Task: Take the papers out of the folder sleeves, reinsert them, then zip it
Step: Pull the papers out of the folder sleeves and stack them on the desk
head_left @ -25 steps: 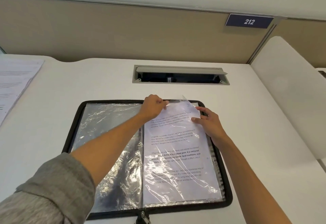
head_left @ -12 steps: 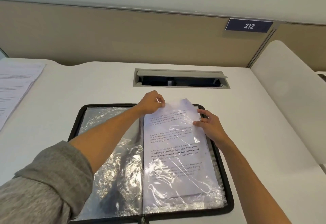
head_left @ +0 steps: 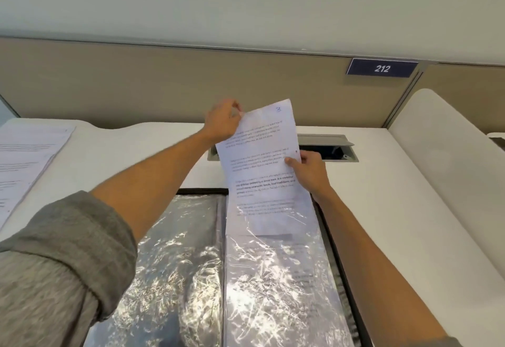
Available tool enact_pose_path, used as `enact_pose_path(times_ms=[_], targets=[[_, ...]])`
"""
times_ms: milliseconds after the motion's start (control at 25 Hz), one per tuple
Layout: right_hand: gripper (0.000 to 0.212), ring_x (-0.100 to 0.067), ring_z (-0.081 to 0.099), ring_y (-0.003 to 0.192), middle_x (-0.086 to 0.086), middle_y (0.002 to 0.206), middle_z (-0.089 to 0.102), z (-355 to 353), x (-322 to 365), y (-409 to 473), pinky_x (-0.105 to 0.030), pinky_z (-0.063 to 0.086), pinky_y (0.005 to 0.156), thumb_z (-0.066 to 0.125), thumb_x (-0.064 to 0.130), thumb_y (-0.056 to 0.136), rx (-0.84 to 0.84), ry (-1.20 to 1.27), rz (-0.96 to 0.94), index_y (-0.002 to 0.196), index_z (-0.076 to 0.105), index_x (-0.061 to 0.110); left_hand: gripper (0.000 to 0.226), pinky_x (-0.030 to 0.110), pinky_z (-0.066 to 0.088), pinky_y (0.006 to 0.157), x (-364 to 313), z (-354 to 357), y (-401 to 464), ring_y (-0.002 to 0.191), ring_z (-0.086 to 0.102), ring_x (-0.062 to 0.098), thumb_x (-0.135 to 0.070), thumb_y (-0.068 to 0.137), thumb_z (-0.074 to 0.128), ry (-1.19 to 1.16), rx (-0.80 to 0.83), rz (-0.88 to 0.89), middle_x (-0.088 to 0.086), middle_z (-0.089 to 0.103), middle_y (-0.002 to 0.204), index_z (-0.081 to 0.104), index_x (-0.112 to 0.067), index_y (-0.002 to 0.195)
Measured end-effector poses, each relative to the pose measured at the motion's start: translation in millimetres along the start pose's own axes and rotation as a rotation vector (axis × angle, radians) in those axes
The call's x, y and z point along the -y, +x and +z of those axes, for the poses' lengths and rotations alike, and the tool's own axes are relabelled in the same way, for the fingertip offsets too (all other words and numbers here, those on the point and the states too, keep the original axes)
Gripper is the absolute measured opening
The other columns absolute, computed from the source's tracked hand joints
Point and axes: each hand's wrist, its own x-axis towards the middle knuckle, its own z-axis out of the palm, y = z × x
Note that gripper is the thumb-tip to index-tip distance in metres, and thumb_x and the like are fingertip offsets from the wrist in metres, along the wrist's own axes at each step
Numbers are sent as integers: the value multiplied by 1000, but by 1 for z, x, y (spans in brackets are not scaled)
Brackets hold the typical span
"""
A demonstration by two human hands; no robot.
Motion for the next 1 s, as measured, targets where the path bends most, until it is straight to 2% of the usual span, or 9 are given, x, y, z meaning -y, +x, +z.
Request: enact_pose_path(times_ms=[80,160,200,280,360,520,640,760,1000], targets=[[15,-26,72,88,-5,95,75,-2,13,10,-49,57,85,62,17,93,-4,94,-19,97,73,8,44,40,38,103,8,-4,-5,123,48,24,-31,95,57,-140,-96,-184,4,47,140,43,-16,134],[14,-26,73,89,-6,97,75,-3,24,19,-47,57,87,63,15,93,14,183,-19,99,74,10,69,34,35,99,18,-4,-19,125,45,22,-34,95,61,-512,24,-421,4,43,146,23,-11,147],[13,-28,72,92,-8,99,75,-5,29,22,-47,57,88,63,15,93,21,228,-18,100,74,9,70,33,36,94,24,-2,-28,122,48,22,-31,95,61,-657,128,-493,5,46,144,21,-9,149],[14,-31,71,96,-11,103,74,-7,40,27,-45,57,87,64,14,93,26,301,-28,101,72,7,49,31,44,84,38,0,-39,109,60,24,-19,94,61,-751,271,-493,8,60,132,45,-7,139],[15,-27,71,96,-8,105,74,-7,53,31,-37,60,81,64,15,93,17,357,-42,105,71,7,29,28,52,72,40,-6,-44,96,68,25,-9,89,65,-826,254,-455,7,72,111,64,-8,118],[22,-18,72,93,-3,106,73,9,76,37,-31,59,81,66,19,92,-63,412,-58,111,70,8,16,21,53,55,35,-38,-39,69,71,12,-5,86,68,-979,78,-422,3,72,92,65,-8,101],[22,-16,71,93,0,106,73,38,84,33,-31,57,79,68,19,90,3,260,-48,111,72,13,8,25,55,58,43,-70,-38,67,71,13,-4,88,66,-945,28,-409,2,73,86,64,-10,94],[26,-16,69,89,0,106,72,80,96,21,-24,52,64,68,14,88,48,144,-64,114,71,13,11,30,57,69,69,-95,-53,66,69,14,-3,88,65,-802,-54,-398,1,71,81,66,-13,83],[22,-12,71,84,3,99,74,177,113,-16,-24,55,71,73,13,84,69,306,-39,106,73,11,18,30,52,71,154,-156,-106,77,63,22,-3,87,60,-555,-209,-460,0,67,83,65,-17,77]])
